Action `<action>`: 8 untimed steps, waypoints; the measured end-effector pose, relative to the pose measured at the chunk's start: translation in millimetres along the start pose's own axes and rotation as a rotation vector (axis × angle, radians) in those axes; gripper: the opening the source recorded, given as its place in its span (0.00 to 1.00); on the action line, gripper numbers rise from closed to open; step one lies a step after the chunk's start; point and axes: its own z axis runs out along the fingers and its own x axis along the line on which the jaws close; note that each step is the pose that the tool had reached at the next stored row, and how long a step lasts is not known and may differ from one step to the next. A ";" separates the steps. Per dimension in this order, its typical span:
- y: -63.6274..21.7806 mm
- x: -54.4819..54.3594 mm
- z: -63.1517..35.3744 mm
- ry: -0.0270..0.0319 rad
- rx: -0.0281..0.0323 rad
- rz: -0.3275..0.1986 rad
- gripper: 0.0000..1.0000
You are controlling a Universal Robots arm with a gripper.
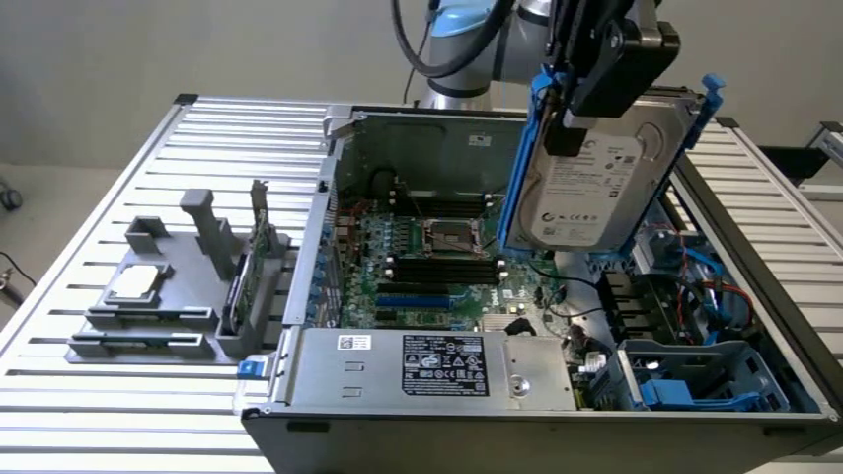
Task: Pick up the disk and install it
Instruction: 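Pick up the disk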
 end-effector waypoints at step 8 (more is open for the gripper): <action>-29.2 17.5 -0.1 0.0001 0.0000 0.000 0.33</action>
